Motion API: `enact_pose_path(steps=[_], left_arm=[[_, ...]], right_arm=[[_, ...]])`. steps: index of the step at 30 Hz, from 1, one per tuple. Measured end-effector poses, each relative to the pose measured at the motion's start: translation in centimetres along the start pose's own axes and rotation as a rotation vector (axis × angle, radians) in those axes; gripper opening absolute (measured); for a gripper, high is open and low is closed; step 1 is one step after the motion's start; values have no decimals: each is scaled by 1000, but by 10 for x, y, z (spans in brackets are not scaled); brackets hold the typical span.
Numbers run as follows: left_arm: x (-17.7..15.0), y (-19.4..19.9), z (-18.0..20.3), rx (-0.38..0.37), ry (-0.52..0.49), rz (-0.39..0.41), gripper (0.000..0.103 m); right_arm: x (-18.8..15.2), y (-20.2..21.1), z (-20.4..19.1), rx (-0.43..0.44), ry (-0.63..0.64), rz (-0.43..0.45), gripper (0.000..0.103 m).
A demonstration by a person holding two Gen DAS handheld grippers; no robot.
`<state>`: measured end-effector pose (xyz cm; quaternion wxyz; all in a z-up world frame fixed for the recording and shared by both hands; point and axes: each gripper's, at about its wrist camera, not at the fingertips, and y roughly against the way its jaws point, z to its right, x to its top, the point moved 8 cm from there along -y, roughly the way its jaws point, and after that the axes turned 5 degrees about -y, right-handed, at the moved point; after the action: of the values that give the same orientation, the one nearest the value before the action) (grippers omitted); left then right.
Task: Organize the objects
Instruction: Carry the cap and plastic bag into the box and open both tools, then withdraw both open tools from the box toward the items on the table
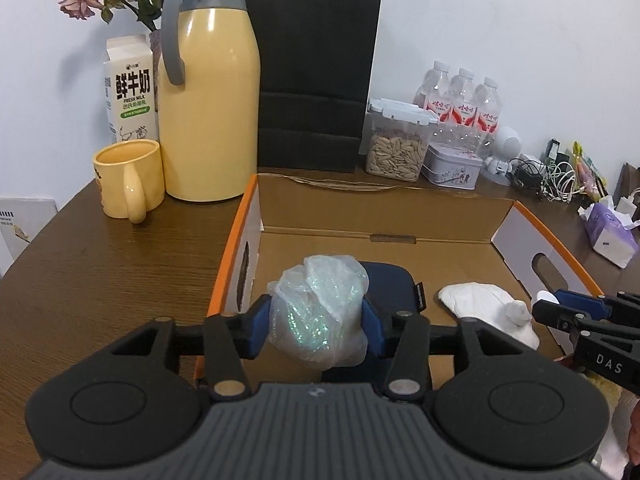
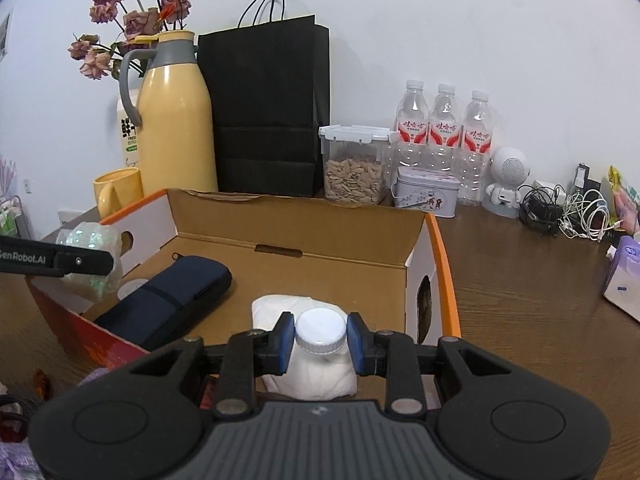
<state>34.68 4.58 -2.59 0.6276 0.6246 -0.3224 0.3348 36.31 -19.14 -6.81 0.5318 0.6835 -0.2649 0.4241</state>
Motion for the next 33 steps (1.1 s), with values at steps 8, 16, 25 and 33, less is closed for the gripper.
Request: enact_pose_path(steps=[8,16,25,33], left_arm=[[6,14,0,6,12,81,103],[8,16,-2,38,23,95,103],[14,33,-3,56,33,133,103],[10,61,-3,64,28,149,103]], right_arm=[[4,7,0,-12,0,43,89],[5,7,3,-32,-6,47,97],[14,24,4,-51,0,81,98],[11,58,4,-66,13,101,103]])
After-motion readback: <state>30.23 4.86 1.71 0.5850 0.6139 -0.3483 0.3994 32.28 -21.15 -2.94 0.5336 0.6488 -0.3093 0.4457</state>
